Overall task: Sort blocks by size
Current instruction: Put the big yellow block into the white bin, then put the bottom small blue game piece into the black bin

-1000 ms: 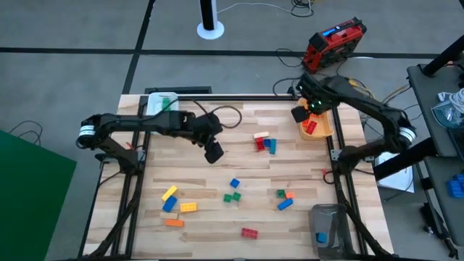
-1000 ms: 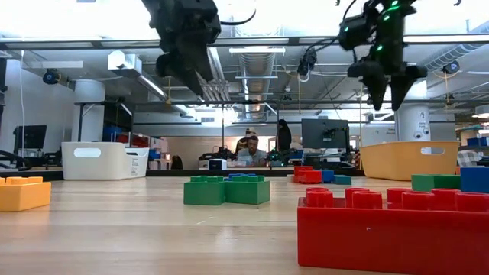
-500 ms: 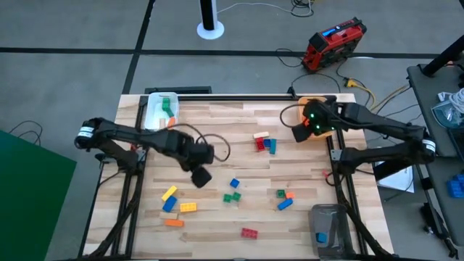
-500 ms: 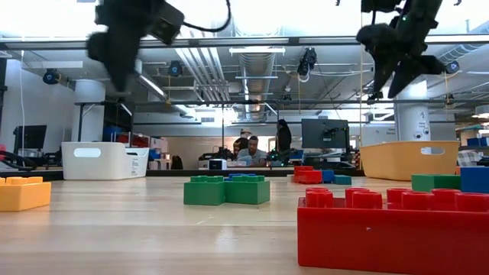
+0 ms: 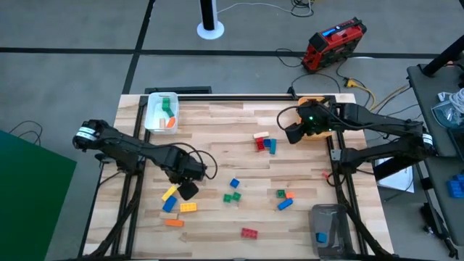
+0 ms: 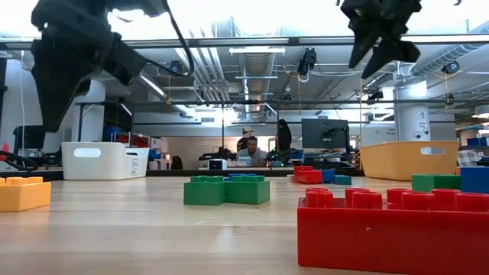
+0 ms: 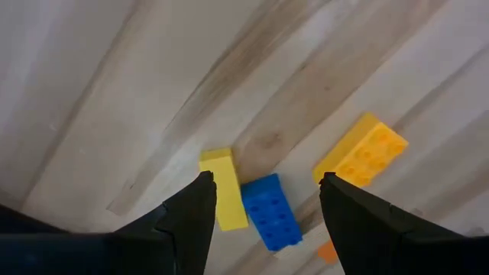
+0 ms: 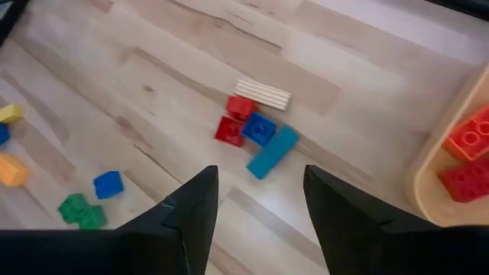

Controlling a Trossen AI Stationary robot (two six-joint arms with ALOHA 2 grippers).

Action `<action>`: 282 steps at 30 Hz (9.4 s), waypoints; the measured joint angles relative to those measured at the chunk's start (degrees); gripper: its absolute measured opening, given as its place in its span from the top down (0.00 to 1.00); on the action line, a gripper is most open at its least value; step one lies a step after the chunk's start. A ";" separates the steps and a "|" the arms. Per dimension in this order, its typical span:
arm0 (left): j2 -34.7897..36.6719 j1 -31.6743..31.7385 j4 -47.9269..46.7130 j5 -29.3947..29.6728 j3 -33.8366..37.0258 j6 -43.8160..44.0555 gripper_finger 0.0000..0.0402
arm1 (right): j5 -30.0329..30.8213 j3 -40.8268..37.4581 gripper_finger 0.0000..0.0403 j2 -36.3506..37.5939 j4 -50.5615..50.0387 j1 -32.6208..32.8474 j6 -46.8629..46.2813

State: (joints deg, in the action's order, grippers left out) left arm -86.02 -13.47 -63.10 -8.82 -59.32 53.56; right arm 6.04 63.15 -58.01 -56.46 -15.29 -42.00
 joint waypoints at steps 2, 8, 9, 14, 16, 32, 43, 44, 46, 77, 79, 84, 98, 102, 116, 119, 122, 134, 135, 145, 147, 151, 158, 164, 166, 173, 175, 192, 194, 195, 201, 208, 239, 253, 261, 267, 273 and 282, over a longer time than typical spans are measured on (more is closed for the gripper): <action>0.23 0.00 0.86 -0.08 1.36 -0.02 0.48 | 0.02 1.50 0.52 -1.31 0.02 0.76 -0.01; 0.30 0.02 0.67 0.31 3.21 -0.04 0.49 | 0.02 5.61 0.47 -6.44 -0.01 2.83 -0.67; 0.30 0.02 0.73 0.31 3.55 -0.04 0.49 | 0.01 6.12 0.47 -7.38 -0.03 3.18 -0.78; 0.33 -0.30 1.74 0.28 7.46 2.68 0.49 | 0.00 7.85 0.45 -11.63 -0.22 5.35 -1.68; 0.33 -0.59 2.86 0.27 9.25 2.74 0.49 | 0.01 8.23 0.44 -13.09 -0.22 6.19 -2.13; 0.41 -2.52 13.20 0.33 17.63 5.11 0.49 | -0.48 10.31 0.41 -17.10 -0.28 7.94 -4.68; 0.41 -6.11 18.38 1.89 18.99 10.31 0.51 | -0.07 10.47 0.41 -17.21 -0.27 7.94 -4.94; 0.41 -6.31 18.49 2.08 19.02 10.41 0.52 | -0.04 10.47 0.41 -17.21 -0.24 7.94 -4.96; 0.41 -6.47 18.70 2.30 19.24 10.45 0.56 | -0.04 10.47 0.41 -17.21 -0.25 7.94 -4.94; 4.29 0.26 2.84 16.51 2.94 -1.95 0.80 | 0.00 10.47 0.45 -17.13 -0.24 7.94 -5.59; 5.53 2.99 0.25 20.14 0.77 -4.11 0.80 | 0.00 10.47 0.45 -17.13 -0.24 7.93 -5.59; 10.12 14.50 -1.61 26.95 -3.43 -10.10 0.80 | 0.00 10.47 0.46 -17.10 -0.24 7.94 -5.60; 12.85 49.36 2.48 25.16 -6.20 -24.74 0.80 | 0.32 10.36 0.46 -17.10 -0.35 12.75 -9.53; 10.98 55.85 3.63 25.06 -6.48 -27.01 0.80 | 1.14 10.32 0.46 -17.10 -0.35 13.72 -10.73; 0.10 68.92 5.16 26.86 -6.48 -33.68 0.76 | 1.49 10.23 0.46 -17.10 -0.33 16.86 -15.53; -1.34 69.13 5.33 27.64 -6.48 -34.40 0.74 | 1.53 10.23 0.46 -17.10 -0.29 17.83 -16.90; -2.22 69.13 6.10 27.80 -6.48 -35.07 0.73 | 1.53 10.07 0.46 -17.10 -0.24 18.77 -17.98; -1.90 69.13 6.43 27.89 -6.48 -34.95 0.72 | 1.55 9.80 0.46 -17.10 -0.22 20.98 -20.23; -1.77 69.13 6.35 27.89 -6.48 -34.86 0.72 | 1.56 9.80 0.46 -17.10 -0.24 21.05 -20.46; 0.41 68.03 -1.43 27.06 -6.44 -32.31 0.72 | 1.60 9.74 0.46 -17.46 -0.22 22.26 -22.62; 1.34 67.27 -1.61 26.96 -6.44 -32.17 0.72 | 1.61 9.73 0.46 -18.24 0.01 22.32 -22.71; 3.82 67.01 4.94 31.80 -6.44 -35.54 0.72 | 1.53 9.71 0.46 -19.80 0.26 22.32 -22.74; 4.19 69.20 19.69 31.54 -6.49 -44.96 0.76 | 1.19 9.71 0.46 -22.38 0.89 22.32 -22.97; -2.87 71.60 14.05 28.99 -6.39 -46.63 0.93 | 0.31 9.71 0.46 -23.88 1.99 22.53 -22.99; -4.58 71.60 14.05 28.84 -6.39 -47.19 0.98 | -0.12 9.71 0.46 -24.22 1.98 22.55 -23.10; -5.70 71.28 5.08 27.41 -6.70 -46.02 0.99 | -0.22 9.71 0.46 -24.30 1.99 22.80 -24.50; -5.25 71.28 2.59 26.43 -6.63 -46.77 1.00 | -0.21 9.71 0.46 -24.27 2.00 22.81 -24.48; 13.71 59.63 5.08 13.47 -7.24 -38.67 1.00 | -0.07 9.71 0.46 -24.27 3.21 22.83 -24.41; 16.12 55.61 5.55 13.27 -6.98 -36.32 1.00 | -0.29 9.71 0.46 -24.27 5.48 22.98 -23.82; 17.05 53.46 5.67 13.27 -6.76 -35.19 1.00 | -0.42 9.71 0.46 -24.27 6.91 23.15 -23.44; 20.71 41.43 6.26 16.43 -6.20 -29.94 1.00 | -0.64 9.91 0.46 -26.53 14.96 23.29 -22.49; 21.51 34.05 6.77 17.33 -6.17 -28.37 1.00 | -3.53 16.17 0.46 -36.56 17.76 23.89 -14.64; 34.68 32.24 6.19 22.00 -6.11 -29.05 1.00 | -7.10 45.18 0.26 -70.54 -1.53 23.79 0.23; 34.63 32.24 6.45 21.99 -5.27 -29.05 1.00 | -6.88 44.75 0.43 -71.44 -1.49 23.36 -0.38; 34.69 32.24 6.96 21.97 -1.70 -27.77 1.00 | -7.29 44.68 0.67 -71.24 -1.77 22.37 -0.08; 34.62 32.24 7.01 21.86 -0.16 -27.32 1.00 | -7.59 44.57 0.67 -67.48 -6.35 21.99 0.52; 34.64 32.24 7.30 21.84 -0.10 -28.07 1.00 | -7.77 44.55 0.67 -57.39 -18.87 23.09 -4.24; 34.62 32.24 10.22 21.80 -0.08 -28.82 1.00 | -7.40 38.15 0.67 -39.58 -22.51 31.21 -25.01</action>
State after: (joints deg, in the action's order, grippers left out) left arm -51.40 18.76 -52.88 12.98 -59.40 24.74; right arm -1.36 101.30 -97.59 -78.97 15.92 -67.01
